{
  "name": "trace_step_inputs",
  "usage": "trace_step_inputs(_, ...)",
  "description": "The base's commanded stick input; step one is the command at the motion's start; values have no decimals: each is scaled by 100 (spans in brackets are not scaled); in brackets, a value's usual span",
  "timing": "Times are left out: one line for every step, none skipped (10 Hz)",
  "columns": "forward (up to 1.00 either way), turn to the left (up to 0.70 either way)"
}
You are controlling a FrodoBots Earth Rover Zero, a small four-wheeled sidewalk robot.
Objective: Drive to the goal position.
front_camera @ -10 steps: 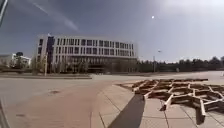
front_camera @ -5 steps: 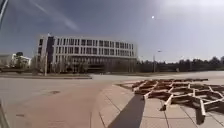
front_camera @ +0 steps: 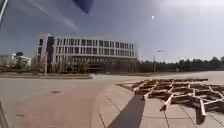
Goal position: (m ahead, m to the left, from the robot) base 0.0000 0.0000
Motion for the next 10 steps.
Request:
trace_step_inputs(5,0)
trace_step_inputs(5,0)
trace_step_inputs(5,0)
trace_step_inputs(5,0)
trace_step_inputs(5,0)
trace_step_inputs(5,0)
trace_step_inputs(5,0)
trace_step_inputs(5,0)
trace_step_inputs(5,0)
trace_step_inputs(5,0)
